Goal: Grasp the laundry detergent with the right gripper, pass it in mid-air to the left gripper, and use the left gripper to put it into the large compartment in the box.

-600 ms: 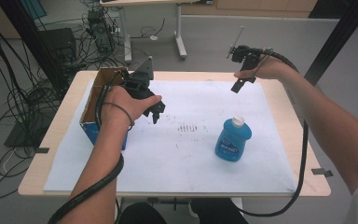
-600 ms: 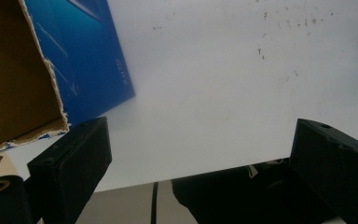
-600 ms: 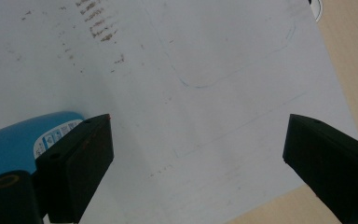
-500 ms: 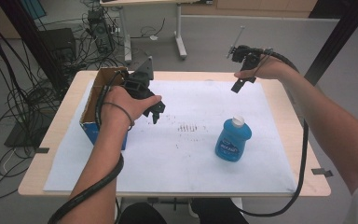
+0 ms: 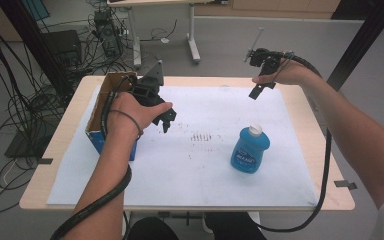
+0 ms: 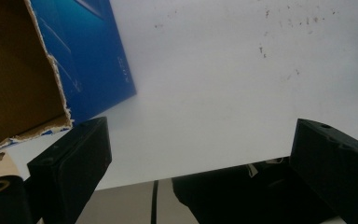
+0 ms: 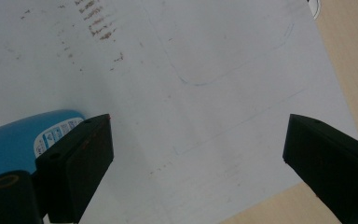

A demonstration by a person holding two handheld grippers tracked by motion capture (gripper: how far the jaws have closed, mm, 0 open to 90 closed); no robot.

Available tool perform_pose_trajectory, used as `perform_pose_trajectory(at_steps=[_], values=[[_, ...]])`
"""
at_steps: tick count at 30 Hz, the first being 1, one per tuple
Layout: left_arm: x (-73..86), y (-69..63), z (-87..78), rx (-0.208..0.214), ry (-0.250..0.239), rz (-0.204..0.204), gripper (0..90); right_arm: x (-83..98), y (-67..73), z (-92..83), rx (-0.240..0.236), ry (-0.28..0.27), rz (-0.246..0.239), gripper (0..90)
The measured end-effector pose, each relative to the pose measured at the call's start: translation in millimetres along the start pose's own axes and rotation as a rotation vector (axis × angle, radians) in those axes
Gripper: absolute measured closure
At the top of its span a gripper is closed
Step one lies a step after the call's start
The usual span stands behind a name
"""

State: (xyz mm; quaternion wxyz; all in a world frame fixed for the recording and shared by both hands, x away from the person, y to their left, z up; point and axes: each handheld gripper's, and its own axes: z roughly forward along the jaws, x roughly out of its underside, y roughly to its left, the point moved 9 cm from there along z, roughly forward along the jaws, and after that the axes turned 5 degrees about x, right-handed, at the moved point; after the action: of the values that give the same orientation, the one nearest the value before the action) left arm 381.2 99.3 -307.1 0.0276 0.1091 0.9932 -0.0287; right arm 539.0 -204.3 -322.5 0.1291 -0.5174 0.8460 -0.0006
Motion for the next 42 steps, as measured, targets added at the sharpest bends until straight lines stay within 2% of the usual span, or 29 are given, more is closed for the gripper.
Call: perform_pose_trajectory(at_steps=[17,28,32,42], values=[[2.7,-2.3,-4.5,0.001,-0.007,0.009,5.8,10.0,4.3,-12.9,0.012,-0.005,0.007,8.4],[4.2,-5.0,-3.9,0.005,-0.006,0.015,5.8,26.6,7.9,-22.1,0.019,0.001,0.018,8.0],[6.0,-6.2,-4.2,0.004,-0.004,0.019,5.8,38.7,11.6,-26.5,0.02,0.006,0.027,8.0],[6.6,-10.3,-6.1,0.001,-0.008,0.029,5.8,59.1,19.8,-33.4,0.004,-0.018,0.043,8.0]])
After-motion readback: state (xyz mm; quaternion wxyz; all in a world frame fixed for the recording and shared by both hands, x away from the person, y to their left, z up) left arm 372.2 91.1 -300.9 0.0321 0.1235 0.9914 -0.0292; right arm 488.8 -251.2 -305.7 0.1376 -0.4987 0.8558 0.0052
